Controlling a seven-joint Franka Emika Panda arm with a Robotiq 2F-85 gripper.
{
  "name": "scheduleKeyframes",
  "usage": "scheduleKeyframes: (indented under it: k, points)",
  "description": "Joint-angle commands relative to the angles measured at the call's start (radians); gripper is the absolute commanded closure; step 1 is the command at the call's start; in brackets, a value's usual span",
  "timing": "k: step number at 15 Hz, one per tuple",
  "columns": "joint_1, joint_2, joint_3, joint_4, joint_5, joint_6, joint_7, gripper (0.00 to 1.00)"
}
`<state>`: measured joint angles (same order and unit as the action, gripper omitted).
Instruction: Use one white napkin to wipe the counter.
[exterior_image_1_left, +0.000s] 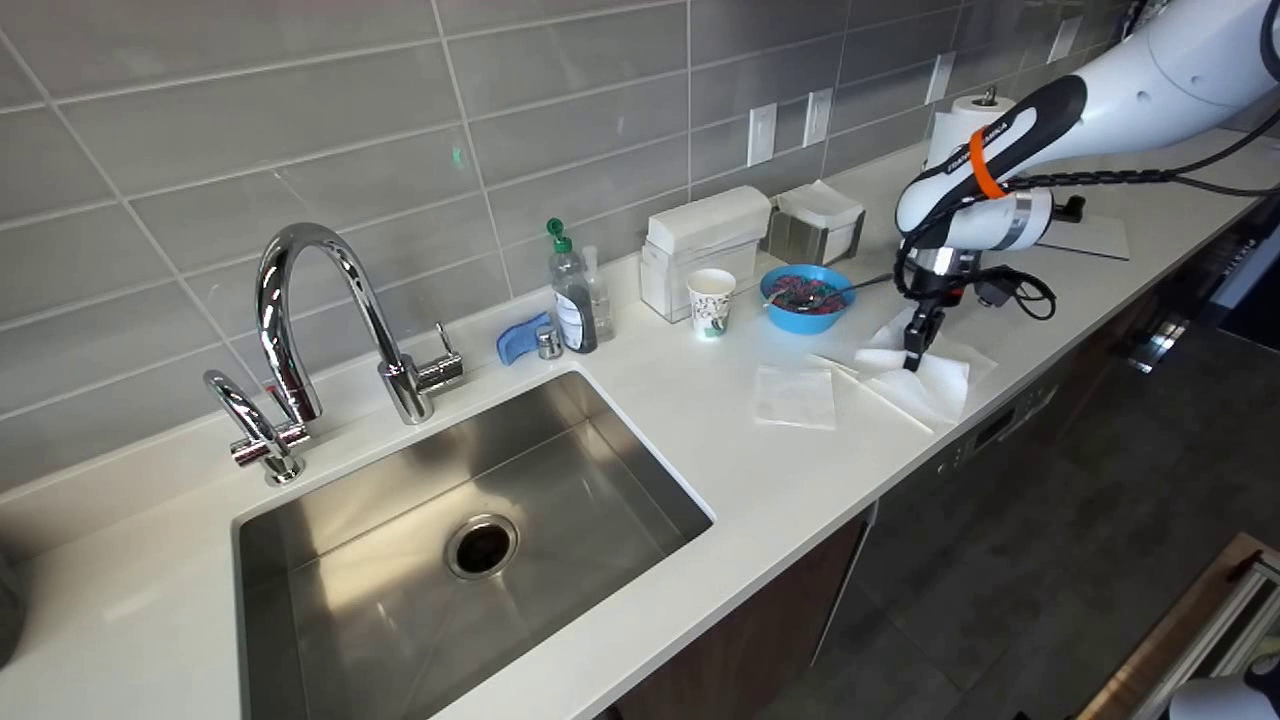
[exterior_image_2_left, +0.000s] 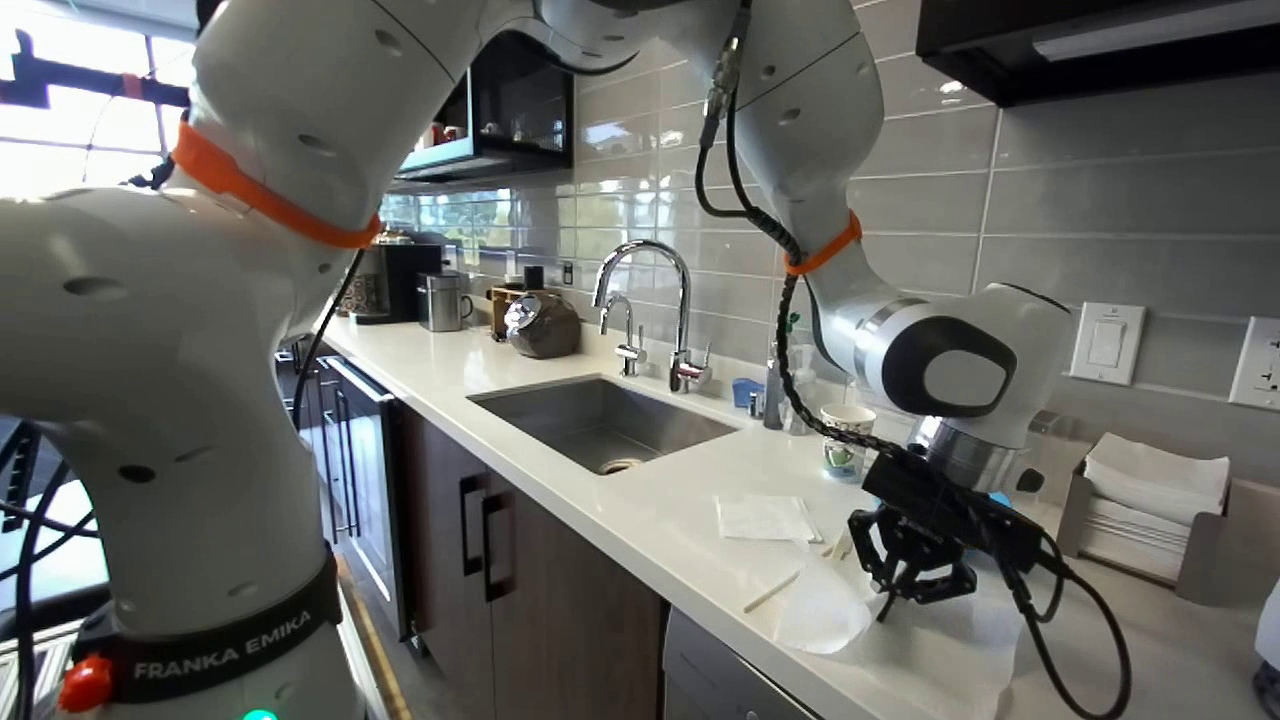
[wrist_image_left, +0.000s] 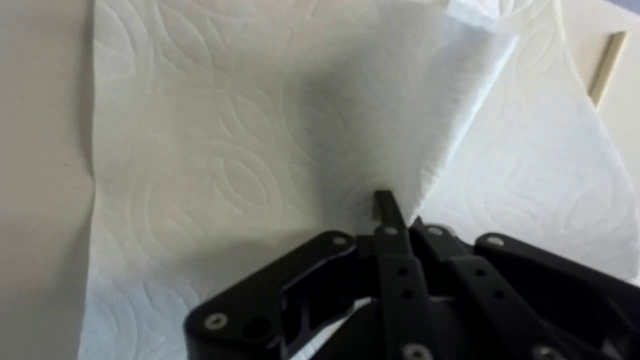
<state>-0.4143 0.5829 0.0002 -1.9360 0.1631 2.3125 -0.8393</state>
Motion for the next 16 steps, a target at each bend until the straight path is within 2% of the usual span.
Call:
scheduleKeyframes:
  k: [1, 3, 6, 11, 16]
  points:
    - [0.052, 0.021, -0.054, -0.004, -0.047, 0.099, 0.073, 1.00]
    - [0.039, 0.001, -0.044, -0.011, -0.032, 0.100, 0.071, 1.00]
    - [0.040, -0.023, -0.072, -0.019, -0.048, 0.162, 0.125, 1.00]
    - [0.004, -0.048, -0.108, -0.009, -0.034, 0.161, 0.203, 1.00]
    - [-0.021, -0.022, -0.151, 0.021, -0.017, 0.218, 0.381, 1.00]
